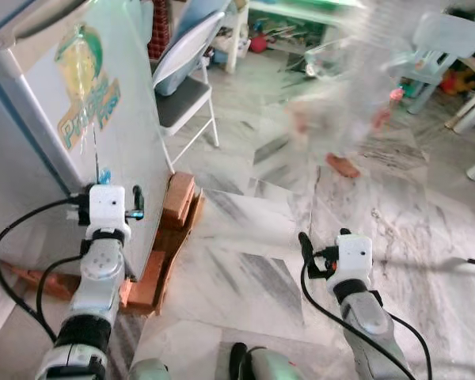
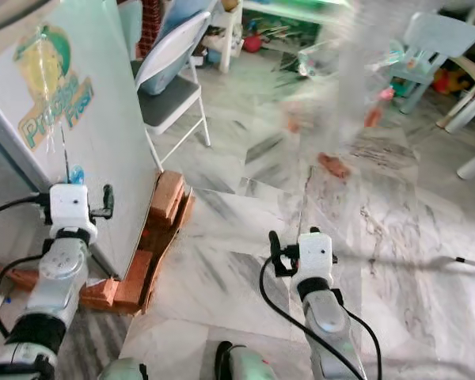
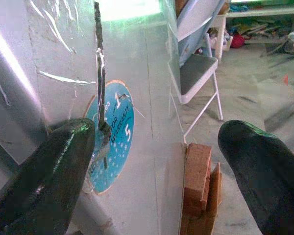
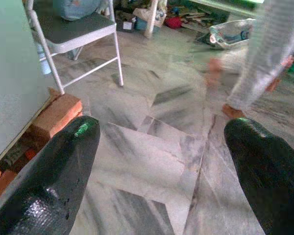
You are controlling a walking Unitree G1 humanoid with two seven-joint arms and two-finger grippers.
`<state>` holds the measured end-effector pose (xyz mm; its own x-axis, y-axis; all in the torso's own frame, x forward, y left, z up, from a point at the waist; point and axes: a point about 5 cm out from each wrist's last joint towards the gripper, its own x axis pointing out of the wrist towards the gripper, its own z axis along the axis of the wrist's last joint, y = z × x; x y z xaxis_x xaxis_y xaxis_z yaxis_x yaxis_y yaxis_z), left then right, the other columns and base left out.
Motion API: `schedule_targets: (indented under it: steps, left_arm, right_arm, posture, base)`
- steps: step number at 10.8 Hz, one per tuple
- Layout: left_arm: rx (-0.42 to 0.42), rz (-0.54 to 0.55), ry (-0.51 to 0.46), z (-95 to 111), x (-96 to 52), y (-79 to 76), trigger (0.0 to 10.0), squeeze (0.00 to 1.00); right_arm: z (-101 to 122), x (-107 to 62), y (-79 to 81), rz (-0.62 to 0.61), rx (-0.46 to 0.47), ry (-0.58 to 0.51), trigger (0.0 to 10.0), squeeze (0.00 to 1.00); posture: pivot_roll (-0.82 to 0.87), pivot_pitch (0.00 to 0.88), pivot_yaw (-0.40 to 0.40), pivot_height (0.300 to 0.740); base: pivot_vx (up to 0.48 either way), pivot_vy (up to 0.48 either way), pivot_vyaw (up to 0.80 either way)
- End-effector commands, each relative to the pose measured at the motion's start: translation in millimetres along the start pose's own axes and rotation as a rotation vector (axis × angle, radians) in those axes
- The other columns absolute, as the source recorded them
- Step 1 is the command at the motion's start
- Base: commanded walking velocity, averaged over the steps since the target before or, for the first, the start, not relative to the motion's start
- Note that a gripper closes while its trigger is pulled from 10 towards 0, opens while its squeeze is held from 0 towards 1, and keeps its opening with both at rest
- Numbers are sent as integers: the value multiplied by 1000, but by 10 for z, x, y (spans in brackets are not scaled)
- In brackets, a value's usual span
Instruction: Restocking fridge
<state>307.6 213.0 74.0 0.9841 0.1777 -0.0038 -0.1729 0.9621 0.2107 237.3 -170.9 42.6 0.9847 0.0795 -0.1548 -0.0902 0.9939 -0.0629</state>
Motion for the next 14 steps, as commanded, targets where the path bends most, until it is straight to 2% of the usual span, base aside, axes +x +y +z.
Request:
schedule_targets:
  steps: [1, 2, 3, 4, 5, 6, 7, 8, 9, 12, 13, 14]
  left_arm:
    - [-16, 47, 12, -18, 24, 139, 10000, 0]
    - [-27, 5, 20, -99, -88, 66, 10000, 0]
    - [-43, -45, 39, -221, -303, -26, 10000, 0]
    - [-36, -34, 59, -312, -432, -21, 10000, 0]
    - [-16, 31, 69, -357, -444, 81, 10000, 0]
    - [-16, 74, 57, -291, -295, 197, 10000, 0]
    - [-15, 81, 46, -242, -218, 219, 10000, 0]
    - [-30, 78, 29, -119, -38, 245, 10000, 0]
    - [-43, 62, 20, -39, 69, 237, 10000, 0]
    - [-39, 43, 12, 41, 208, 248, 10000, 0]
    - [-42, -5, -3, 88, 234, 157, 10000, 0]
    - [-32, -213, -78, 241, 232, -232, 10000, 0]
  right_arm:
    - [-11, -41, -73, -17, -7, 18, 10000, 0]
    - [3, -39, -69, -10, 2, 20, 10000, 0]
    - [6, -51, -40, 19, 20, 26, 10000, 0]
    - [-10, -66, -37, 26, 19, 36, 10000, 0]
    - [-10, -66, -34, 31, 21, 42, 10000, 0]
    - [-4, -50, -10, 49, 16, 48, 10000, 0]
    - [5, -41, -1, 53, 15, 46, 10000, 0]
    - [12, -27, 6, 56, 14, 45, 10000, 0]
    - [24, -23, 3, 56, 9, 41, 10000, 0]
    - [-24, -65, -43, 31, -15, 68, 10000, 0]
    - [-73, -83, -85, 19, -45, 97, 10000, 0]
    - [-179, -114, -175, -9, -67, 167, 10000, 0]
  posture:
    - [94, 126, -102, 740]
    - [97, 127, -98, 740]
    - [104, 132, -97, 740]
    - [109, 138, -100, 740]
    - [116, 145, -110, 740]
    - [119, 146, -114, 740]
    - [118, 146, -118, 740]
    - [108, 143, -121, 740]
    - [100, 140, -117, 740]
    - [98, 133, -109, 740]
    - [100, 132, -112, 740]
    - [106, 129, -114, 740]
  base:
    - [0, 0, 0]
    - [0, 0, 0]
    - [0, 0, 0]
    - [0, 0, 0]
    - [0, 0, 0]
    - [0, 0, 0]
    - [0, 0, 0]
    - [0, 0, 0]
    - [0, 0, 0]
    - [0, 0, 0]
    - [0, 0, 0]
    - [0, 0, 0]
